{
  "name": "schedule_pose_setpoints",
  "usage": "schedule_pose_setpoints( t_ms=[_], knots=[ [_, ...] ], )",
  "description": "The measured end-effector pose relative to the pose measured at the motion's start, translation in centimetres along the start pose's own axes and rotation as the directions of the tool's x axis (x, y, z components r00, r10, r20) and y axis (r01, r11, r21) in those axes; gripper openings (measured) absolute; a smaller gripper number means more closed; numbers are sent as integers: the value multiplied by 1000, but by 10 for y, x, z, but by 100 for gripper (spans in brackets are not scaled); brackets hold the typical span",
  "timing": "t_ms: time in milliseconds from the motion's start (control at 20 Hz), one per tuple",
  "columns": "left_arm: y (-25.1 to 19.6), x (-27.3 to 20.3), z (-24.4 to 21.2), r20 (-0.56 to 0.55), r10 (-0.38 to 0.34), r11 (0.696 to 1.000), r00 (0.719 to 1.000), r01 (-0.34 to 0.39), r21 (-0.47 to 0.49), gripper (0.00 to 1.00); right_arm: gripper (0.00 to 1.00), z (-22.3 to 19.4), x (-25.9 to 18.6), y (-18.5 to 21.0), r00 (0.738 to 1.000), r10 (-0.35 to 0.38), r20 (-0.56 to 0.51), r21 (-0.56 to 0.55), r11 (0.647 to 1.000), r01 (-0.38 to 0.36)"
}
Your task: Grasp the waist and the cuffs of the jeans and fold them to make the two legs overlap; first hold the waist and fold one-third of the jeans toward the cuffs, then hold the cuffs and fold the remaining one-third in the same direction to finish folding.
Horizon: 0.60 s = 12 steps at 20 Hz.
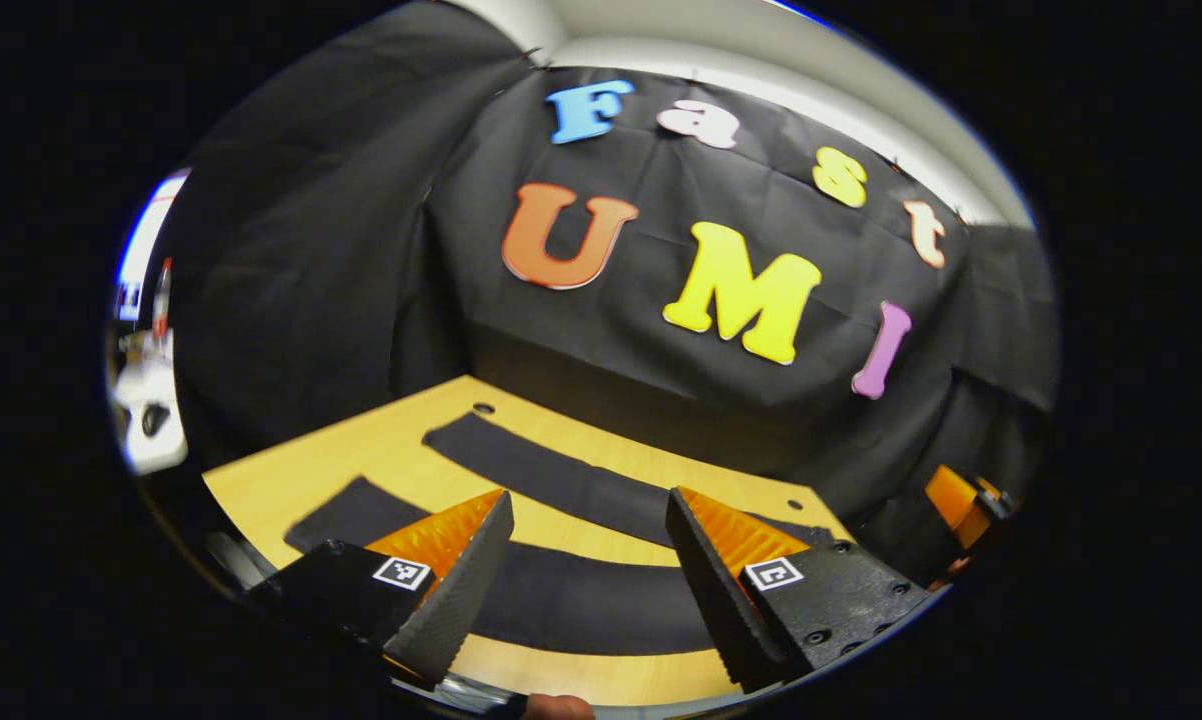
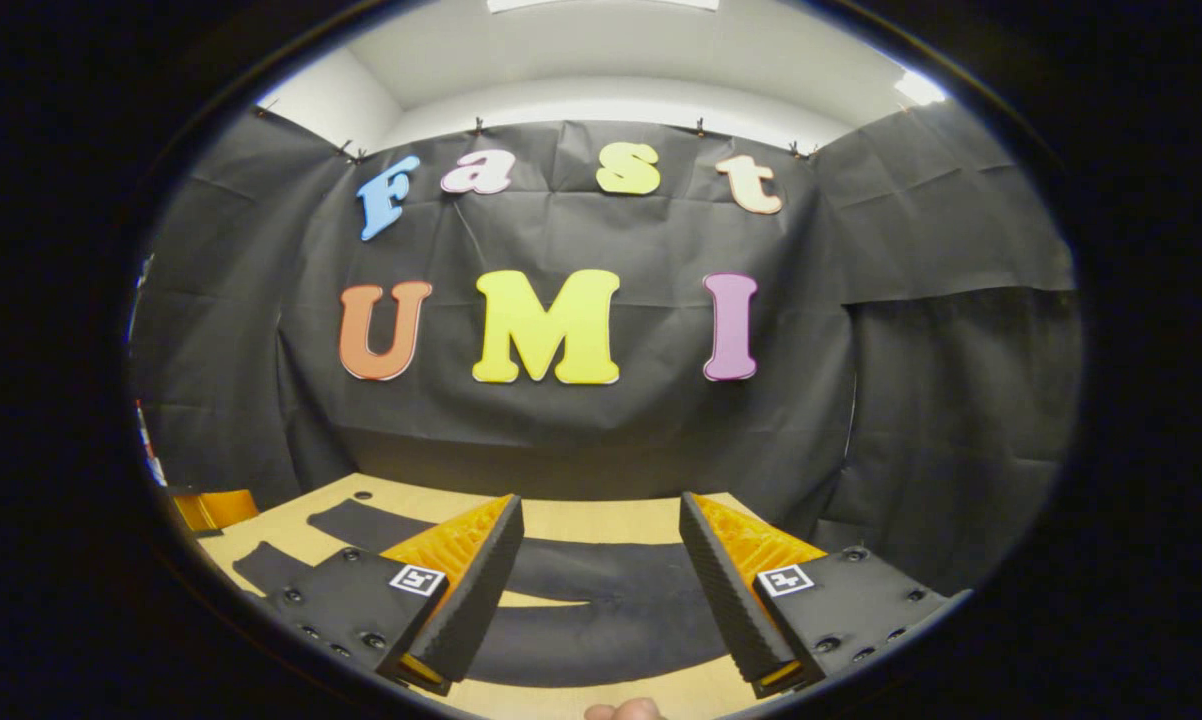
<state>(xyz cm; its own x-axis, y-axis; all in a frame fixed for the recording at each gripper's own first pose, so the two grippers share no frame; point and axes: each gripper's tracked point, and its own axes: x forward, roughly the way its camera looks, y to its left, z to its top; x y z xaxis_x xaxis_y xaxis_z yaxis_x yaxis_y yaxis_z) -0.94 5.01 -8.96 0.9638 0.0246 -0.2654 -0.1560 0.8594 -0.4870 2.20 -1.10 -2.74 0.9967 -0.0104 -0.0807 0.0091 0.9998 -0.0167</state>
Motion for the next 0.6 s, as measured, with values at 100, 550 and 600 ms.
schedule_pose_setpoints(
  t_ms=[100, 550, 600],
  knots=[
    [39, 2, -18, -75, 84, 988, 994, -93, -121, 98, 97, -8, 3, -7, 1000, -11, -22, 0, 1000, 11],
    [133, 8, -107, -375, 187, 738, 908, -382, -557, 98, 97, -26, 26, -21, 996, -30, -82, -26, 999, 28],
    [133, 11, -111, -391, 184, 704, 902, -399, -588, 98, 97, -26, 30, -23, 996, -32, -86, -31, 999, 30]
  ],
)
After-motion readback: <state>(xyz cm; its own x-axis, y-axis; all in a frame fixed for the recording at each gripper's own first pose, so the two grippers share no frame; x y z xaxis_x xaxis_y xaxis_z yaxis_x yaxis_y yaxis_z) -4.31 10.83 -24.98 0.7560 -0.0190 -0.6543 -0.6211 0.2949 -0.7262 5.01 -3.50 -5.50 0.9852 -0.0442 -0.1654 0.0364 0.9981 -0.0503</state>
